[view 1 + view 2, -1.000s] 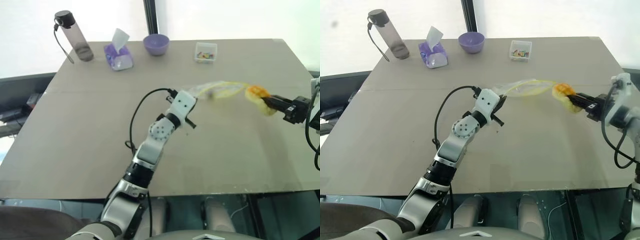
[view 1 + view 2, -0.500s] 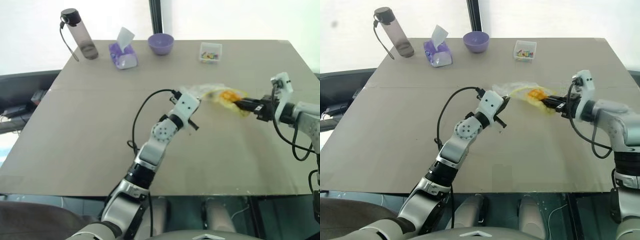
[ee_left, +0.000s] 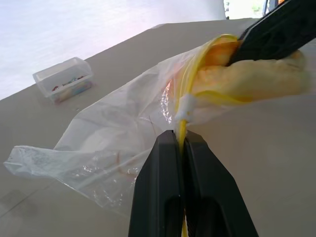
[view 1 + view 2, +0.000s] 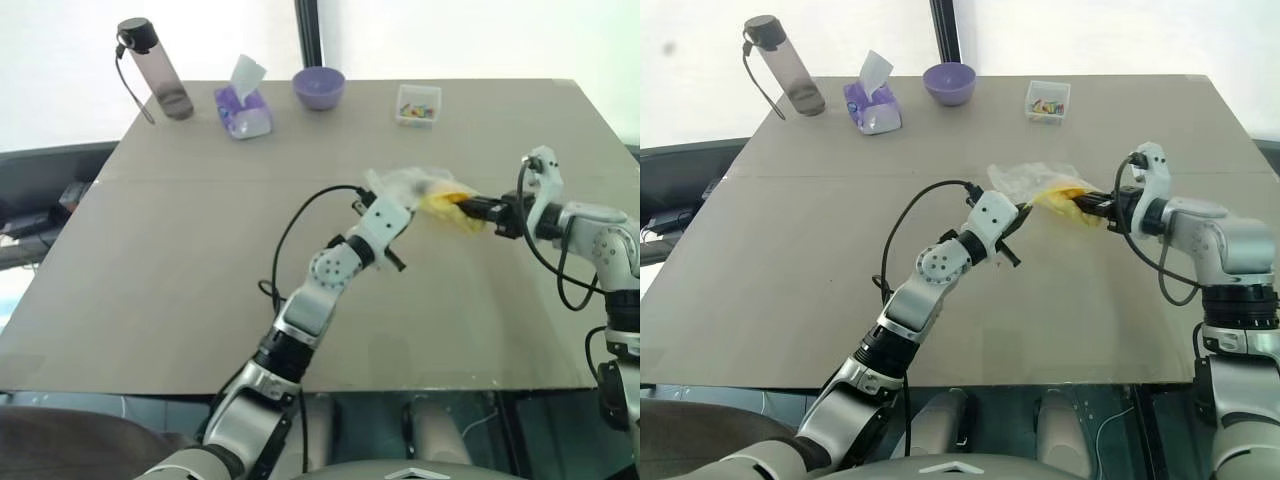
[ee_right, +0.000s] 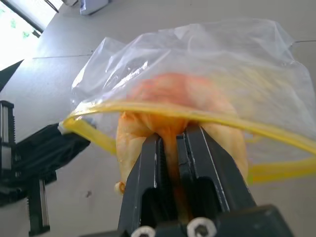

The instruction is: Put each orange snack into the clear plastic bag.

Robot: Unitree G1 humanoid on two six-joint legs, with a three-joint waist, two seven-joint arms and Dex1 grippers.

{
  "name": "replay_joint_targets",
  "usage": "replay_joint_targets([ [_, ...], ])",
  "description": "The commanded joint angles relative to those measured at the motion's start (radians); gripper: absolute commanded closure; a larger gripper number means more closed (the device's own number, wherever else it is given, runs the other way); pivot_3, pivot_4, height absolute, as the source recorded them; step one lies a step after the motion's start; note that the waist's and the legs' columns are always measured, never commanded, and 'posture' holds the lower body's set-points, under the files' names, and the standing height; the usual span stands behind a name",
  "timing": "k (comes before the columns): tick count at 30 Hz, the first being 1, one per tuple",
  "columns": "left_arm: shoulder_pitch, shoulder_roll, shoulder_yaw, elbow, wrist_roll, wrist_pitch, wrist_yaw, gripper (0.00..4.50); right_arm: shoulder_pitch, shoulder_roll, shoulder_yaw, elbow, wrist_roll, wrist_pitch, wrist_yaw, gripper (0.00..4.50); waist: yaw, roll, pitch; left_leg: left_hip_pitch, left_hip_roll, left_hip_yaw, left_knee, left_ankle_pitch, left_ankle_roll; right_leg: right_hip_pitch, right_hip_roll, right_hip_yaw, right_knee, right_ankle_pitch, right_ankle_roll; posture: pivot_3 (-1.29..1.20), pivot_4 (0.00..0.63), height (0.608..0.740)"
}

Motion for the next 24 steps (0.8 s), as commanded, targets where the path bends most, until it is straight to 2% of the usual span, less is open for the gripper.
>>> replay_joint_targets([
  [1, -0.002, 0.003, -0.024, -0.025, -0.001, -0.032, -0.035, 4.50, -0.053, 0.022, -0.009, -0.021, -0.002, 0.020, -0.036, 4.25, 0.000, 0.000, 0.000, 0.000, 0.000, 0.000, 0.000, 0.000, 0.000, 0.000, 0.000, 0.000, 0.000, 0.000, 0.000, 0.00, 0.150, 0.740],
  [5, -0.006, -0.001, -0.030, -0.017, -0.006, -0.039, -0.051, 4.50, -0.078, 0.068, 0.046, -0.015, -0.059, -0.004, -0.082, 4.25, -0.003, 0.000, 0.000, 0.000, 0.000, 0.000, 0.000, 0.000, 0.000, 0.000, 0.000, 0.000, 0.000, 0.000, 0.000, 0.00, 0.150, 0.740],
  [7, -0.008, -0.003, -0.033, -0.016, -0.008, -0.041, -0.056, 4.50, -0.092, 0.109, 0.032, 0.025, -0.090, -0.036, -0.150, 4.25, -0.002, 0.000, 0.000, 0.000, 0.000, 0.000, 0.000, 0.000, 0.000, 0.000, 0.000, 0.000, 0.000, 0.000, 0.000, 0.00, 0.150, 0.740],
  [10, -0.006, -0.005, -0.032, -0.018, -0.010, -0.039, -0.060, 4.50, -0.123, 0.175, -0.036, 0.085, -0.110, -0.048, -0.271, 3.29, -0.002, 0.000, 0.000, 0.000, 0.000, 0.000, 0.000, 0.001, -0.001, 0.000, 0.000, 0.000, 0.001, 0.000, 0.000, 0.00, 0.150, 0.740],
  [11, -0.004, -0.007, -0.031, -0.019, -0.011, -0.037, -0.060, 4.50, -0.131, 0.194, -0.061, 0.096, -0.110, -0.047, -0.304, 2.74, -0.002, 0.000, 0.000, 0.000, 0.000, 0.000, 0.000, 0.001, -0.002, 0.000, 0.000, 0.000, 0.001, 0.000, 0.000, 0.00, 0.150, 0.740],
  [14, -0.003, -0.013, -0.016, -0.021, -0.018, -0.028, -0.054, 4.50, -0.111, 0.186, -0.060, 0.060, -0.097, -0.037, -0.281, 1.47, 0.002, 0.000, 0.000, 0.000, 0.000, 0.000, 0.000, 0.002, -0.003, -0.001, 0.000, 0.000, 0.001, 0.000, 0.000, 0.00, 0.150, 0.740],
  [19, -0.017, -0.015, 0.029, -0.009, -0.037, -0.008, -0.033, 4.50, 0.046, -0.007, 0.017, -0.122, -0.051, -0.062, 0.006, 1.47, 0.001, 0.000, 0.000, -0.001, 0.000, 0.000, 0.000, 0.000, 0.000, 0.000, 0.000, -0.001, -0.002, 0.000, 0.000, 0.00, 0.150, 0.740],
  [24, -0.028, -0.018, 0.052, 0.006, -0.044, -0.003, -0.022, 4.50, 0.157, -0.142, 0.003, -0.165, -0.065, -0.208, 0.182, 1.47, -0.008, 0.000, 0.000, 0.000, 0.000, 0.000, -0.001, -0.001, 0.001, 0.000, 0.000, -0.001, -0.002, 0.000, 0.000, 0.00, 0.150, 0.740],
])
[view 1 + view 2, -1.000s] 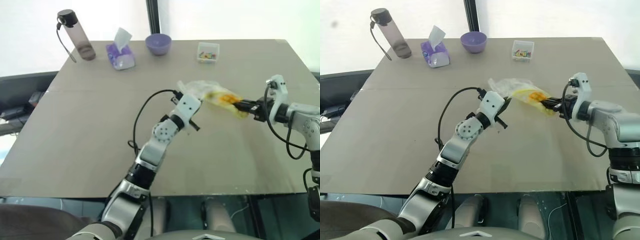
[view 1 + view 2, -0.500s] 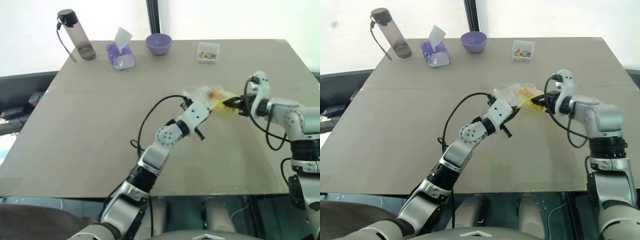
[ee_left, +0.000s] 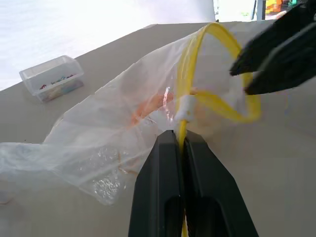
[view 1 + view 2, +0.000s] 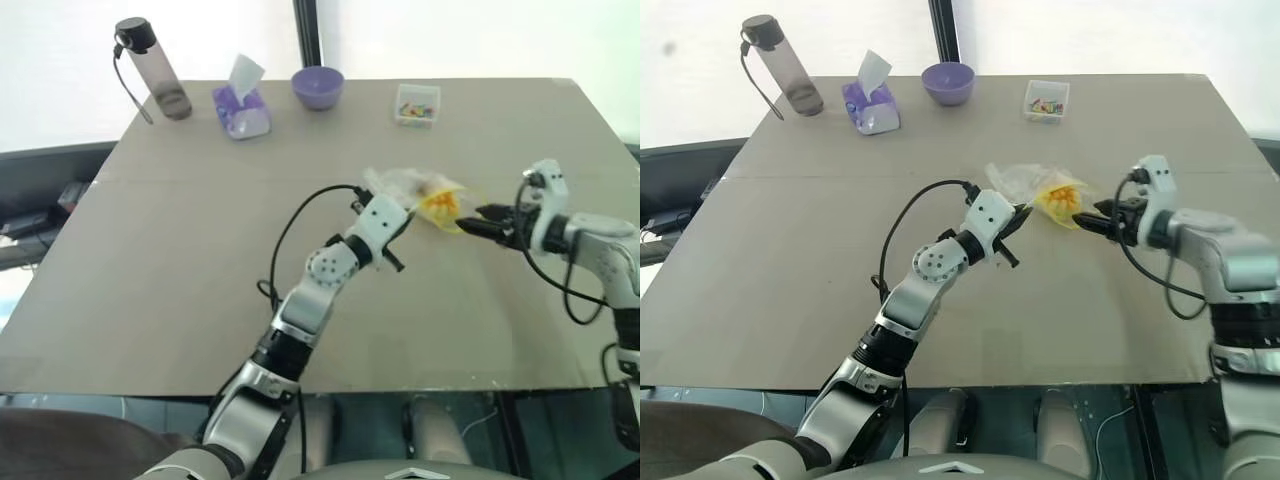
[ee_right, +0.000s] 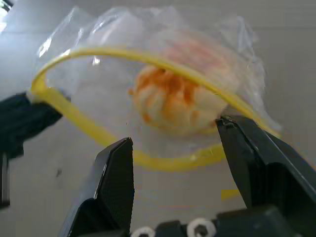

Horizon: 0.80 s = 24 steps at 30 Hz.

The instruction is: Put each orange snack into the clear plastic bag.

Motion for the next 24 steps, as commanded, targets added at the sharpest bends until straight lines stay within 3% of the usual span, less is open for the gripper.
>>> replay_joint_targets([
  [1, -0.021, -0.014, 0.015, -0.005, -0.016, -0.004, 0.010, 4.50, 0.019, -0.052, -0.022, -0.027, -0.028, -0.158, 0.090, 1.47, -0.004, 0.000, 0.000, 0.000, 0.000, 0.000, 0.000, 0.000, 0.000, 0.000, 0.000, 0.000, 0.000, 0.000, 0.000, 0.00, 0.150, 0.740],
  [8, -0.020, -0.014, 0.014, -0.004, -0.017, -0.007, 0.004, 4.50, -0.010, -0.096, 0.089, 0.165, -0.297, -0.478, 0.039, 1.47, 0.001, 0.000, 0.000, 0.001, 0.000, 0.001, 0.001, 0.001, -0.001, 0.001, 0.000, 0.000, 0.001, 0.000, 0.000, 0.00, 0.150, 0.740],
  [16, -0.010, -0.011, 0.011, -0.014, -0.012, -0.002, 0.006, 4.50, -0.060, -0.005, 0.161, 0.263, -0.429, -0.660, -0.016, 1.47, 0.002, 0.000, 0.000, 0.001, 0.000, 0.001, 0.001, 0.003, -0.005, 0.001, 0.000, 0.000, 0.001, 0.000, 0.000, 0.00, 0.150, 0.740],
  [19, -0.008, -0.009, 0.010, -0.017, -0.010, -0.002, 0.007, 4.50, -0.074, 0.026, 0.149, 0.254, -0.415, -0.696, -0.001, 2.34, 0.002, 0.000, 0.000, 0.001, 0.000, 0.000, 0.001, 0.003, -0.005, 0.001, 0.000, 0.000, 0.001, 0.000, 0.000, 0.00, 0.150, 0.740],
  [23, -0.006, 0.001, 0.021, -0.035, -0.012, 0.008, 0.009, 4.50, -0.073, 0.015, 0.148, 0.220, -0.415, -0.702, 0.032, 4.24, 0.004, 0.000, 0.000, 0.001, 0.000, 0.000, 0.000, 0.003, -0.005, 0.001, 0.000, 0.000, 0.000, 0.000, 0.000, 0.00, 0.150, 0.740],
  [24, -0.007, 0.004, 0.024, -0.037, -0.011, 0.009, 0.009, 4.50, -0.073, 0.008, 0.147, 0.218, -0.420, -0.704, 0.035, 4.47, 0.004, 0.000, 0.000, 0.001, 0.000, 0.000, 0.000, 0.003, -0.005, 0.001, 0.000, 0.000, 0.000, 0.000, 0.000, 0.00, 0.150, 0.740],
])
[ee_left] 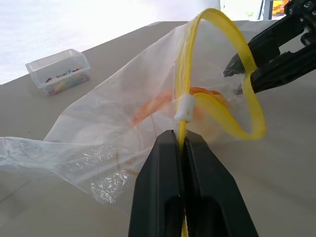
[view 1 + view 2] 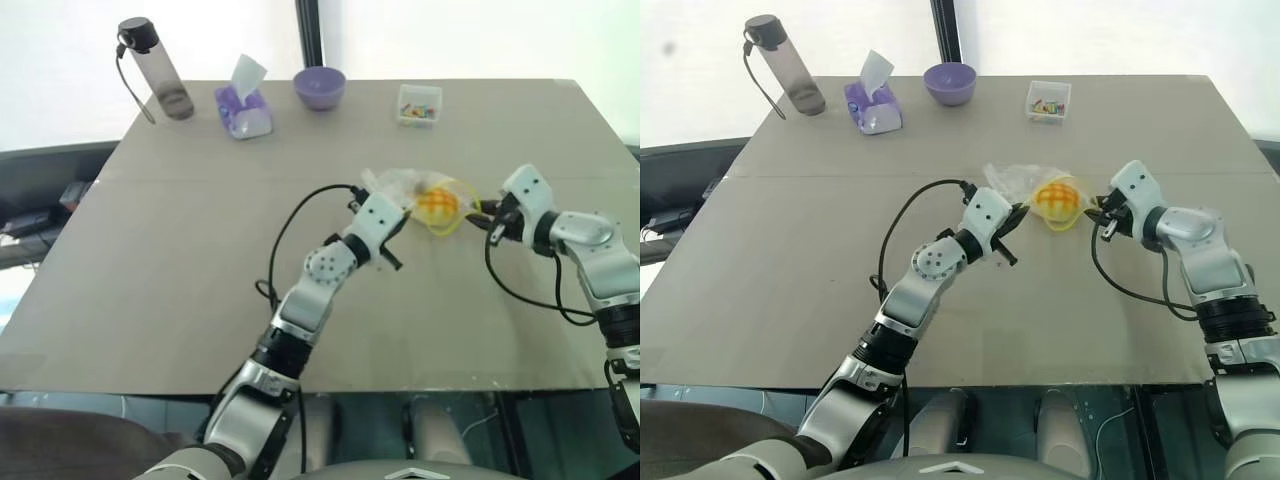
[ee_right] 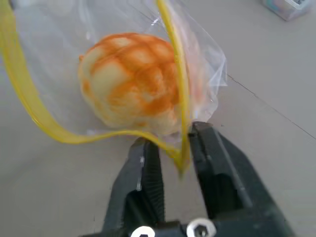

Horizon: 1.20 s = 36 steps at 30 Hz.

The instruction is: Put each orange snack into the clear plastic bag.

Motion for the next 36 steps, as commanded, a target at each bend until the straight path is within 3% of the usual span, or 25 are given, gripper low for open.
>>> replay_joint_targets([
  [1, -0.007, 0.010, 0.014, -0.053, -0.001, 0.000, 0.009, 4.50, -0.020, -0.032, -0.036, -0.050, -0.004, -0.026, 0.014, 4.47, 0.000, 0.000, 0.000, 0.000, 0.000, 0.000, 0.000, 0.000, 0.000, 0.000, 0.000, 0.000, 0.000, 0.000, 0.000, 0.00, 0.150, 0.740],
  [8, -0.142, 0.073, 0.076, -0.164, -0.022, 0.079, -0.006, 4.50, -0.119, -0.119, -0.121, -0.049, -0.021, 0.006, -0.044, 4.47, 0.000, 0.000, 0.001, -0.001, 0.000, 0.000, 0.000, 0.000, 0.000, -0.001, 0.000, 0.000, 0.000, 0.000, 0.000, 0.00, 0.150, 0.740],
  [15, -0.252, 0.110, 0.116, -0.192, -0.068, 0.136, -0.030, 4.50, -0.195, -0.138, -0.170, -0.059, 0.005, 0.030, -0.056, 4.47, -0.002, 0.000, 0.001, -0.001, 0.000, 0.000, -0.003, 0.000, 0.000, 0.000, 0.000, 0.000, -0.004, 0.000, 0.000, 0.00, 0.150, 0.740],
  [16, -0.251, 0.112, 0.109, -0.190, -0.067, 0.135, -0.032, 4.50, -0.192, -0.136, -0.170, -0.064, 0.008, 0.031, -0.056, 3.90, -0.002, 0.000, 0.001, -0.001, 0.000, 0.000, -0.003, 0.000, 0.000, 0.000, 0.000, 0.000, -0.005, 0.000, 0.000, 0.00, 0.150, 0.740],
  [17, -0.243, 0.113, 0.098, -0.187, -0.063, 0.130, -0.034, 4.50, -0.176, -0.142, -0.158, -0.077, 0.005, 0.034, -0.043, 3.64, -0.001, 0.000, 0.001, -0.001, 0.000, 0.000, -0.003, 0.000, 0.000, 0.000, 0.000, 0.000, -0.005, 0.000, 0.000, 0.00, 0.150, 0.740],
  [18, -0.234, 0.114, 0.088, -0.186, -0.057, 0.123, -0.033, 4.50, -0.157, -0.154, -0.144, -0.094, -0.004, 0.045, -0.028, 2.99, -0.001, 0.000, 0.001, -0.001, 0.000, 0.000, -0.003, 0.000, 0.000, 0.000, 0.000, 0.000, -0.006, 0.000, 0.000, 0.00, 0.150, 0.740],
  [19, -0.226, 0.114, 0.082, -0.187, -0.054, 0.122, -0.029, 4.50, -0.138, -0.170, -0.127, -0.111, -0.019, 0.044, -0.010, 2.81, 0.000, 0.000, 0.001, -0.001, 0.000, 0.000, -0.003, 0.000, 0.000, 0.000, 0.000, 0.000, -0.006, 0.000, 0.000, 0.00, 0.150, 0.740],
  [20, -0.218, 0.111, 0.078, -0.189, -0.054, 0.124, -0.025, 4.50, -0.122, -0.191, -0.120, -0.128, -0.024, 0.053, 0.016, 2.31, 0.003, 0.000, 0.001, -0.001, 0.000, 0.000, -0.003, 0.000, 0.000, 0.000, 0.000, 0.000, -0.005, 0.000, 0.000, 0.00, 0.150, 0.740],
  [25, -0.169, 0.128, 0.052, -0.239, -0.022, 0.079, -0.018, 4.50, -0.129, -0.266, -0.149, -0.205, -0.002, 0.049, 0.086, 2.31, -0.002, 0.001, 0.001, -0.001, 0.000, 0.000, -0.003, 0.000, 0.001, 0.000, 0.000, -0.001, -0.006, 0.000, 0.000, 0.00, 0.150, 0.740],
  [31, -0.125, 0.171, 0.014, -0.289, 0.051, 0.024, -0.014, 4.50, -0.124, -0.154, -0.037, -0.458, 0.031, 0.095, 0.106, 2.31, -0.018, 0.001, 0.001, 0.000, 0.001, -0.001, -0.003, 0.000, 0.001, 0.000, 0.001, 0.000, -0.005, 0.000, 0.000, 0.00, 0.150, 0.740],
  [36, -0.128, 0.180, 0.004, -0.292, 0.071, 0.015, -0.019, 4.50, -0.147, -0.066, 0.082, -0.451, -0.072, -0.030, 0.087, 2.31, -0.006, 0.000, 0.001, -0.001, -0.001, -0.002, 0.000, 0.000, 0.001, 0.001, 0.000, 0.000, -0.004, 0.000, 0.001, 0.00, 0.150, 0.740],
])
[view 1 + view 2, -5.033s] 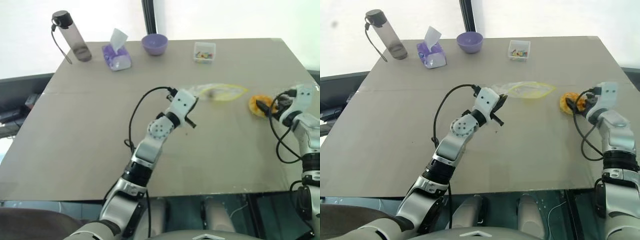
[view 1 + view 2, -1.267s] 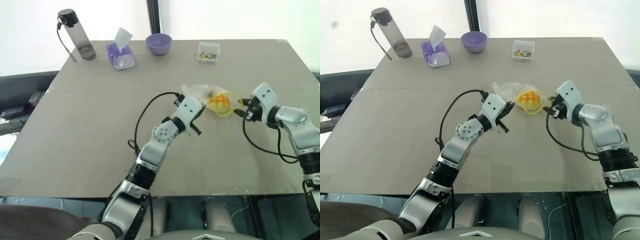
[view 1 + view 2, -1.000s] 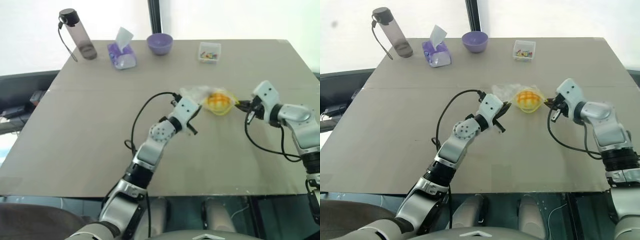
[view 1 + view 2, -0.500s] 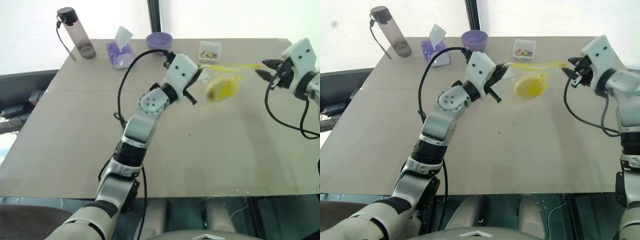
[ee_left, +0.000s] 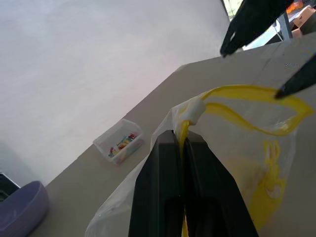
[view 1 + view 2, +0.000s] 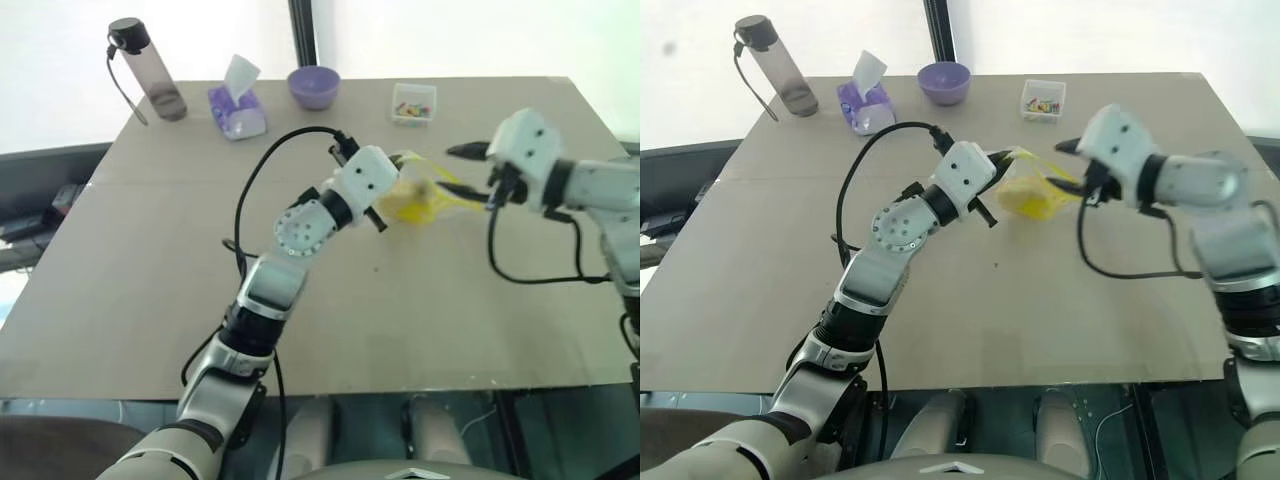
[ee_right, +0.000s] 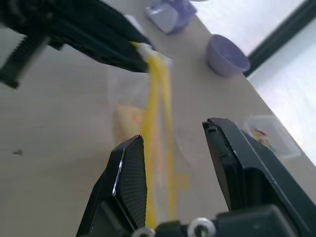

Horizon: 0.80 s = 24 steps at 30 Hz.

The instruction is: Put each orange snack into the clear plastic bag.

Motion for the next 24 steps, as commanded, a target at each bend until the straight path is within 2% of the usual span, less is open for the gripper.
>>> replay_joint_targets([
  [1, -0.010, 0.013, -0.010, -0.057, 0.028, -0.030, -0.002, 4.50, -0.054, 0.027, 0.033, 0.004, -0.067, -0.097, -0.020, 2.31, 0.009, 0.000, 0.000, 0.000, 0.000, 0.000, 0.000, 0.000, 0.000, 0.000, 0.000, 0.000, 0.000, 0.000, 0.000, 0.00, 0.150, 0.740],
  [9, -0.012, 0.061, -0.060, -0.046, 0.116, -0.087, -0.012, 4.50, -0.128, 0.073, 0.050, 0.071, -0.154, -0.237, -0.048, 2.31, 0.011, 0.000, 0.000, 0.000, 0.000, 0.000, -0.001, 0.000, 0.000, 0.000, 0.000, 0.000, -0.001, 0.000, 0.000, 0.00, 0.150, 0.740],
  [24, -0.022, 0.031, -0.020, -0.021, 0.095, -0.074, -0.009, 4.50, -0.113, 0.081, 0.017, 0.037, -0.171, -0.288, -0.054, 2.31, 0.011, 0.000, 0.000, 0.000, 0.000, -0.001, -0.001, 0.000, 0.000, 0.000, 0.000, 0.000, 0.000, 0.000, 0.000, 0.00, 0.150, 0.740],
])
